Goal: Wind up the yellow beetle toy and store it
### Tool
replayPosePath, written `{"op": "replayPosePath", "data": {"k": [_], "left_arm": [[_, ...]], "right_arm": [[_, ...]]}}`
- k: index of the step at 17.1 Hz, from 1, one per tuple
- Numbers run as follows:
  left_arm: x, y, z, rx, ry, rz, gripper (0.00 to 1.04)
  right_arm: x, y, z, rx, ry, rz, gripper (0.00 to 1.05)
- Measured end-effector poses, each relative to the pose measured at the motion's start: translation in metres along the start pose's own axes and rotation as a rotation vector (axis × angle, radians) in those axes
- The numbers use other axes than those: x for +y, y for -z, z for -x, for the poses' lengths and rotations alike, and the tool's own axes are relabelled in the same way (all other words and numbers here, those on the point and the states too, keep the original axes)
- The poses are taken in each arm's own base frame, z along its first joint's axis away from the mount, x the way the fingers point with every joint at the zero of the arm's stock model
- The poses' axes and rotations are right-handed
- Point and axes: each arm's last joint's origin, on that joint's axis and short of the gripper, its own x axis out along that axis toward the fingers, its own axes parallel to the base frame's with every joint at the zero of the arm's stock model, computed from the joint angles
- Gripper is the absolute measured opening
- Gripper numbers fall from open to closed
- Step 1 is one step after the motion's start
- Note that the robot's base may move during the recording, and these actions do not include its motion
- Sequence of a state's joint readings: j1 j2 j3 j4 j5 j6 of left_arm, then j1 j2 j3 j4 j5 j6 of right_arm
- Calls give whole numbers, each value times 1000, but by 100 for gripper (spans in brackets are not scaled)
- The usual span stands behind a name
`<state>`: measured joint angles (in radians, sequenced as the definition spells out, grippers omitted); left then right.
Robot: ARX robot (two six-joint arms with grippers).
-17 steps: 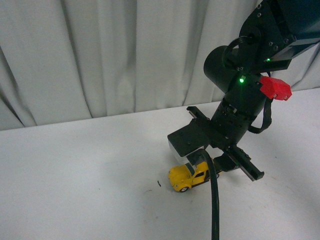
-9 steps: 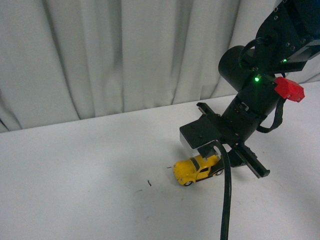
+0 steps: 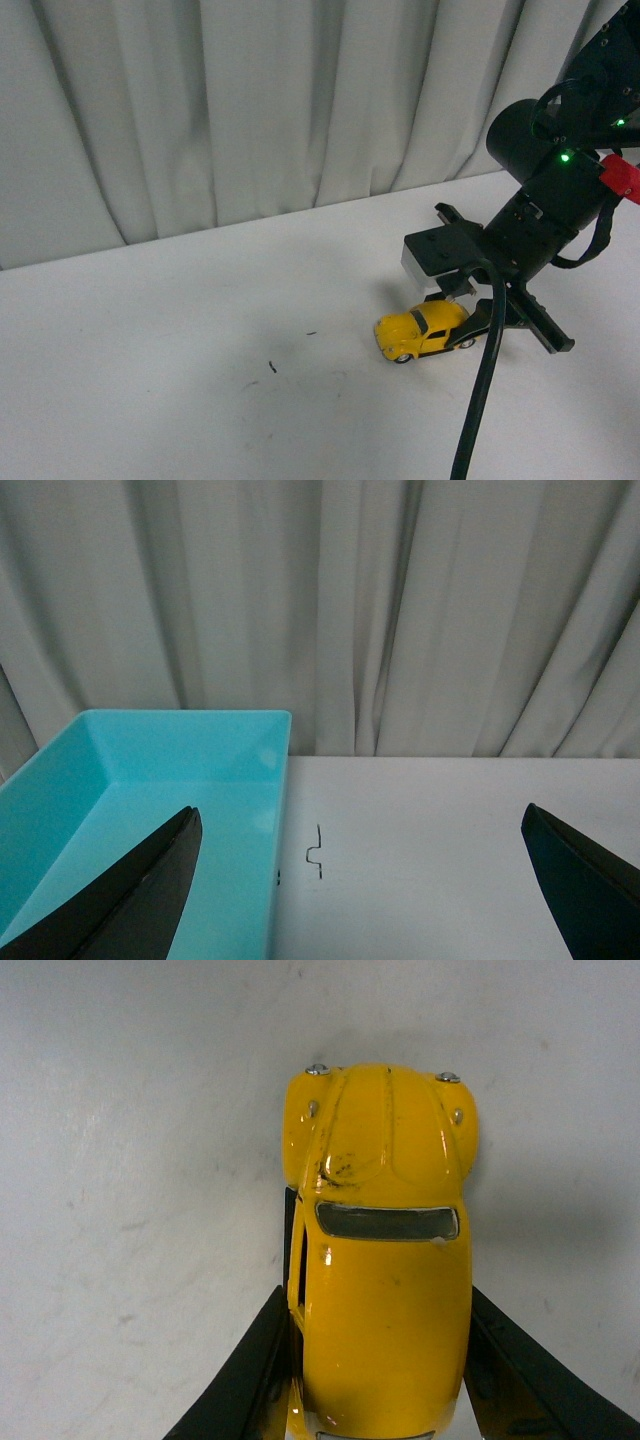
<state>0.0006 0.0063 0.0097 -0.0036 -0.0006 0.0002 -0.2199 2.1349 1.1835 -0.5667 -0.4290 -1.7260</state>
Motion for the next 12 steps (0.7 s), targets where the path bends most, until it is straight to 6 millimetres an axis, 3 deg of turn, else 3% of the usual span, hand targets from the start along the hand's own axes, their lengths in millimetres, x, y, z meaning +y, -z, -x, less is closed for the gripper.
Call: {"op": "replayPosePath", "data": {"k": [4, 10, 12], "left_arm": [[0, 0, 0, 0, 0, 0, 98], [0, 0, 0, 0, 0, 0, 98], [0, 0, 0, 0, 0, 0, 98]], "right_arm": [[20, 36, 19, 10, 7, -131, 41], [24, 44, 24, 13, 8, -160, 41], [26, 44, 22, 33, -7, -159, 58]]}}
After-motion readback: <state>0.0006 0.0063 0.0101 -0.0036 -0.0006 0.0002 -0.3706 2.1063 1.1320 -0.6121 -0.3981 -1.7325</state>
